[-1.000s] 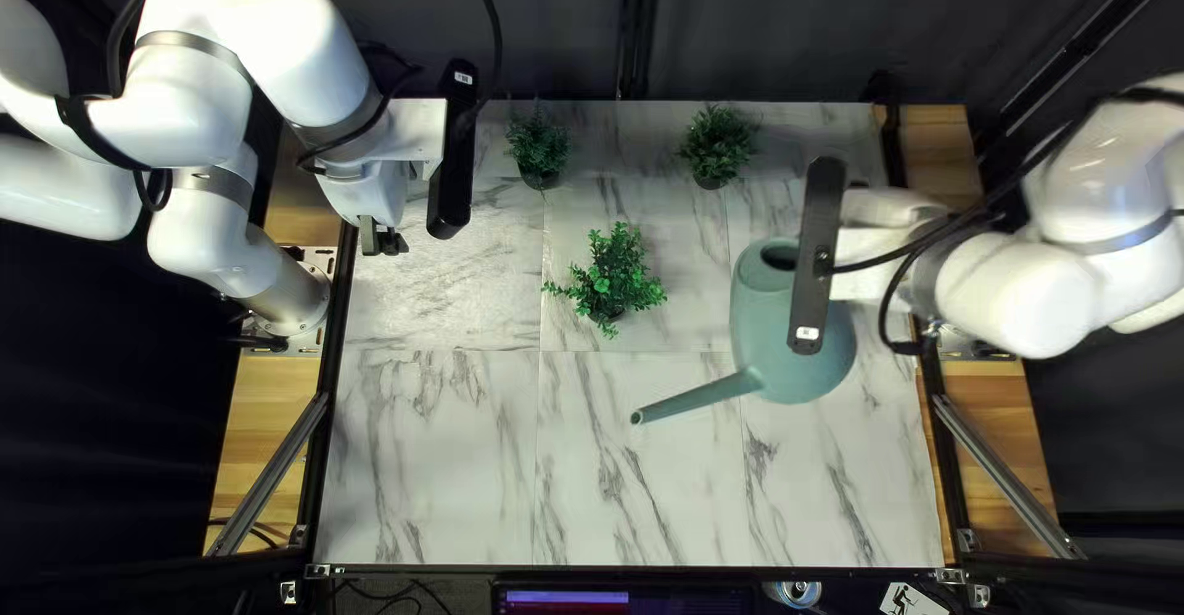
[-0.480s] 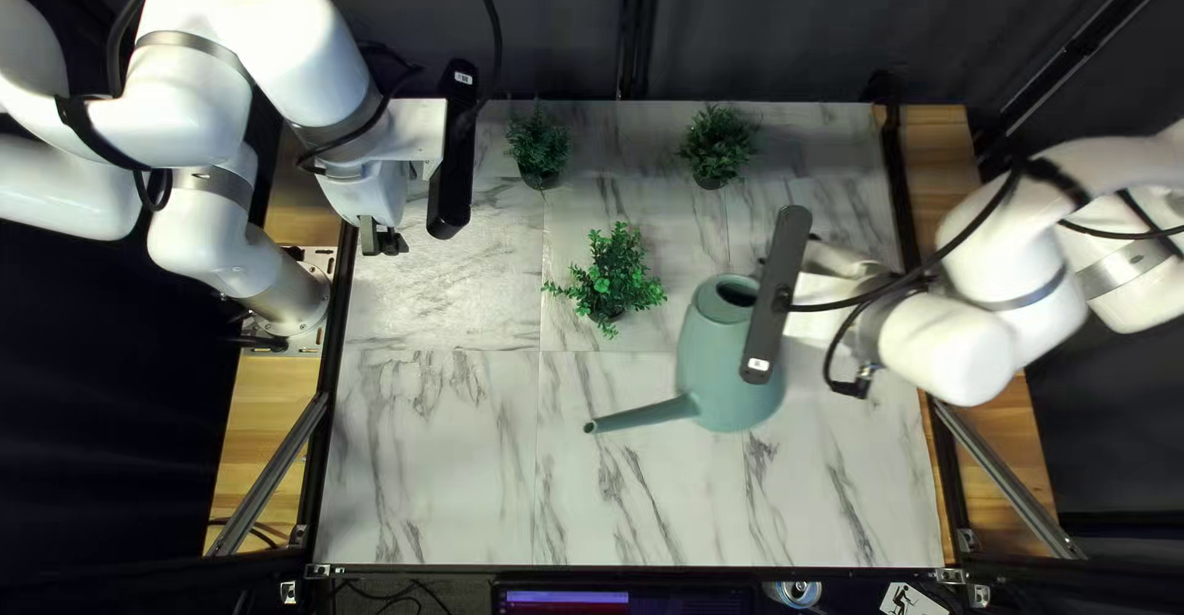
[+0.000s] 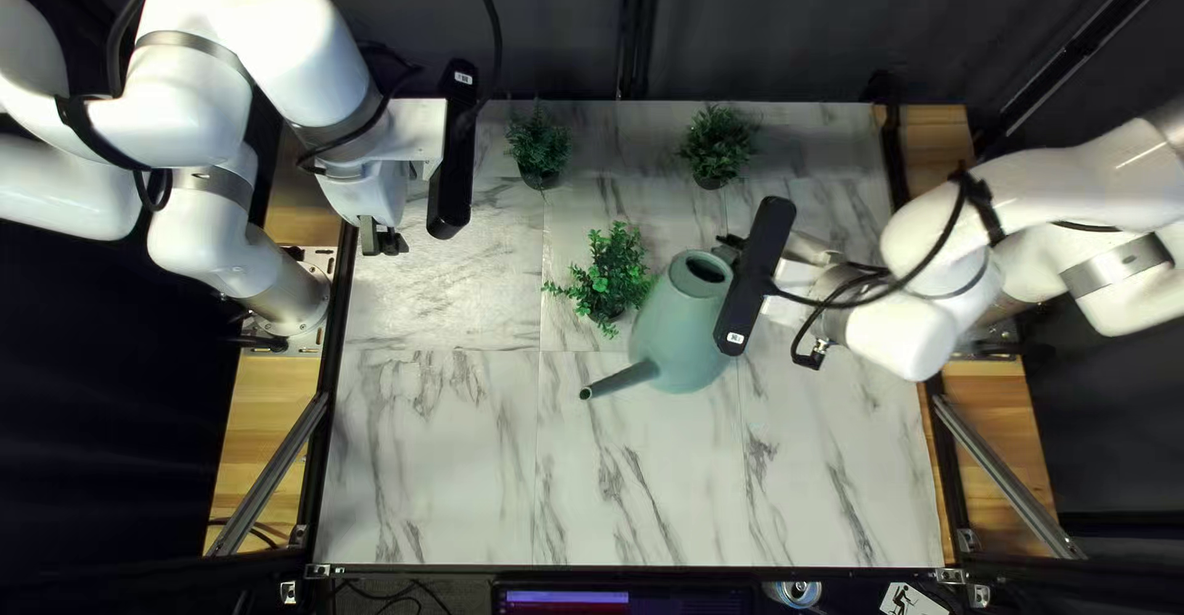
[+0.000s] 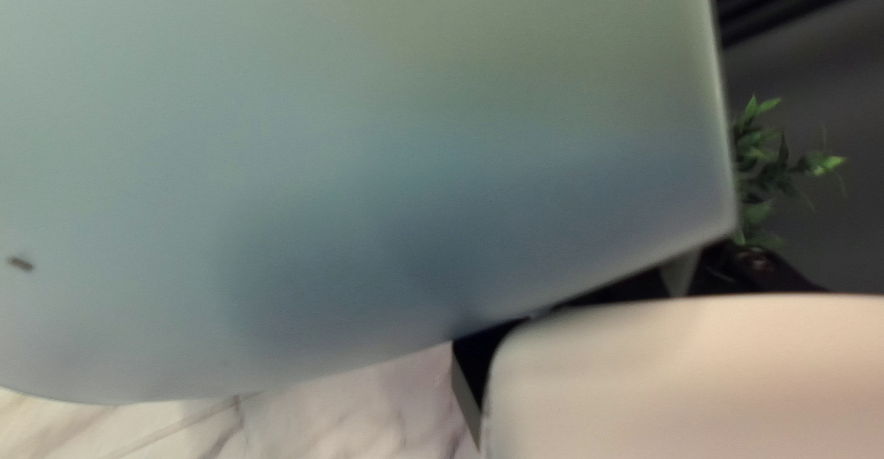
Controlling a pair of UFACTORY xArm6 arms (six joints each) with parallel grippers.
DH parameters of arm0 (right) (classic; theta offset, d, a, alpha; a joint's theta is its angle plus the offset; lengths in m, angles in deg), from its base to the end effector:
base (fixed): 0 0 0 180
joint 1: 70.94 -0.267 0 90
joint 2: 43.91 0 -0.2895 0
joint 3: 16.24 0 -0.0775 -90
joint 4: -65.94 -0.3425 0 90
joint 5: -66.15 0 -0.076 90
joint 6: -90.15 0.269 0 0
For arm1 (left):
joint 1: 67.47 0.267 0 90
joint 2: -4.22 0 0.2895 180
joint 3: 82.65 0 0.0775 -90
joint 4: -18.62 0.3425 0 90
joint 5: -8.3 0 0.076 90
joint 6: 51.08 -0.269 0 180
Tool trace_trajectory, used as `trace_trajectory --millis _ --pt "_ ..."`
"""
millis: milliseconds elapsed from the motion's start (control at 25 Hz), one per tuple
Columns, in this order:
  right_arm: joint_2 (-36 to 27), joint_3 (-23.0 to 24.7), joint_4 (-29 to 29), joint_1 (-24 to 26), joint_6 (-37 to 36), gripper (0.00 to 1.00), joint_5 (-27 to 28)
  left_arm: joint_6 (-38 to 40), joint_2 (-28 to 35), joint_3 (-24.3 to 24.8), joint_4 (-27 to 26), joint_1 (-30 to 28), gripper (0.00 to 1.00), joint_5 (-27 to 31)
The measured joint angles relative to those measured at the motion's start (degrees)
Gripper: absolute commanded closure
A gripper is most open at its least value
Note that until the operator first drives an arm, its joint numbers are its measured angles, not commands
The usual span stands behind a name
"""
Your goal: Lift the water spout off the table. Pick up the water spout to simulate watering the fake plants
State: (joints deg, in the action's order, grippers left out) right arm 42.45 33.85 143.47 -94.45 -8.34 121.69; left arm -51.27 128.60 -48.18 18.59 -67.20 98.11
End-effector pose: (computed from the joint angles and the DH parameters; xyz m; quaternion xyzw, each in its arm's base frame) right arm 0.4308 -0.0030 0.1787 0.8752 -0.0206 0.3285 0.3546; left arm 0.2556 0.0011 0.3140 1.0000 0.0007 0.0009 0.0003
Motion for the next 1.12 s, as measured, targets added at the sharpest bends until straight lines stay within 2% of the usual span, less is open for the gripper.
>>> trace_trajectory --millis 200,360,600,960,1040,1120 --pt "7.7 0.6 8.3 -4.7 8.3 1.00 3.8 0.0 0.0 0.0 0.0 0.0 0.00 0.0" --pt "10.5 1.8 9.5 -9.2 11.2 1.00 7.1 0.0 0.0 0.0 0.0 0.0 0.00 0.0" --pt "9.4 2.1 7.7 -12.7 8.5 1.00 10.6 0.0 0.0 0.0 0.0 0.0 0.00 0.0" --pt "12.0 0.7 9.9 -11.8 5.2 1.00 9.5 0.0 0.0 0.0 0.0 0.0 0.00 0.0" --pt "11.7 0.8 9.8 -11.7 4.6 0.00 9.2 0.0 0.0 0.0 0.0 0.0 0.00 0.0" --pt "11.2 1.0 9.4 -11.7 3.7 0.00 9.0 0.0 0.0 0.0 0.0 0.0 0.00 0.0"
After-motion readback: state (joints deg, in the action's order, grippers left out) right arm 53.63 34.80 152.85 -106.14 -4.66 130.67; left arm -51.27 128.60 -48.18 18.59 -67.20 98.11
